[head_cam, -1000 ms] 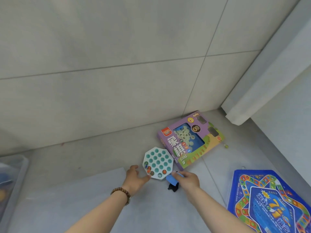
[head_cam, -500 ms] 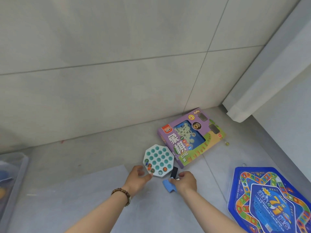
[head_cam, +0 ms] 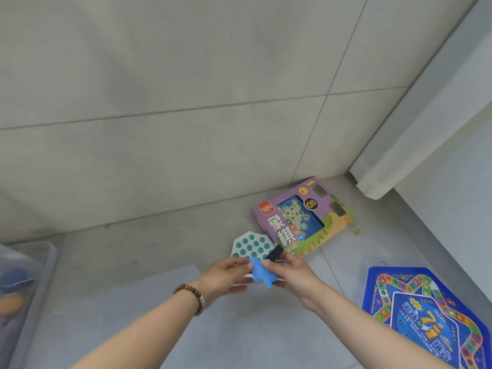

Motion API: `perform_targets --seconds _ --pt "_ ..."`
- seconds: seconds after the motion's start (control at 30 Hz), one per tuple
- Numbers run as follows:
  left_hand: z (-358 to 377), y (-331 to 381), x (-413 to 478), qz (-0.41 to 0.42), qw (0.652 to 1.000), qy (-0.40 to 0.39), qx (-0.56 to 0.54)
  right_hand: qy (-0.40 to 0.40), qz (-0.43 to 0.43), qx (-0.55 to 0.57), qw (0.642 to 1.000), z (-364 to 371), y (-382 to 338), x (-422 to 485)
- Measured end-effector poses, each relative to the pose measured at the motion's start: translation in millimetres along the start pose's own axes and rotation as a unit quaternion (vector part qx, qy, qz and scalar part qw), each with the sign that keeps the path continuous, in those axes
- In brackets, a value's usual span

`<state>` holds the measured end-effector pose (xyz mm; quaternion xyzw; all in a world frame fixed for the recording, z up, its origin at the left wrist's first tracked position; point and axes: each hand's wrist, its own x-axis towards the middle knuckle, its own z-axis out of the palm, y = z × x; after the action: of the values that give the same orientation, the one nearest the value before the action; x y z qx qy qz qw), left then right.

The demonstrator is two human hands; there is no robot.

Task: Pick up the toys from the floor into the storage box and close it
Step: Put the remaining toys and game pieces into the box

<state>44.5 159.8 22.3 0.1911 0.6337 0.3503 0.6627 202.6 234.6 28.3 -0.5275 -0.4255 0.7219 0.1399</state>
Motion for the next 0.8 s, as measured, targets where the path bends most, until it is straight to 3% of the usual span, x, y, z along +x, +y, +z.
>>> perform_targets --seconds 0.23,0.4,0.5,0.67,0.8 --pt "-95.5 60.6 -118.8 0.100 0.991 0.086 -0.009 -0.087 -0.073 -0.073 0.991 122.7 -88.0 -46.2" --pt "-204.3 51.0 -241.6 0.135 0.970 0.201 -0.016 -0.179 -0.116 -0.170 0.962 273.3 -115.0 -93.5" --pt "-264.7 26.8 -317.1 0.142 0.947 0.288 -0.020 -0.228 -0.125 -0.174 0.950 370.5 -104.3 -126.7" --pt "-323.7 -30.3 -403.1 0.090 0.917 0.384 -0.065 -0.275 -0.053 -0.148 0.949 479.7 -64.9 -162.5" --pt "-333.0 -49.0 -415.7 0.021 0.904 0.426 0.033 -0.199 -0.129 -0.281 0.930 471.9 -55.4 -156.8"
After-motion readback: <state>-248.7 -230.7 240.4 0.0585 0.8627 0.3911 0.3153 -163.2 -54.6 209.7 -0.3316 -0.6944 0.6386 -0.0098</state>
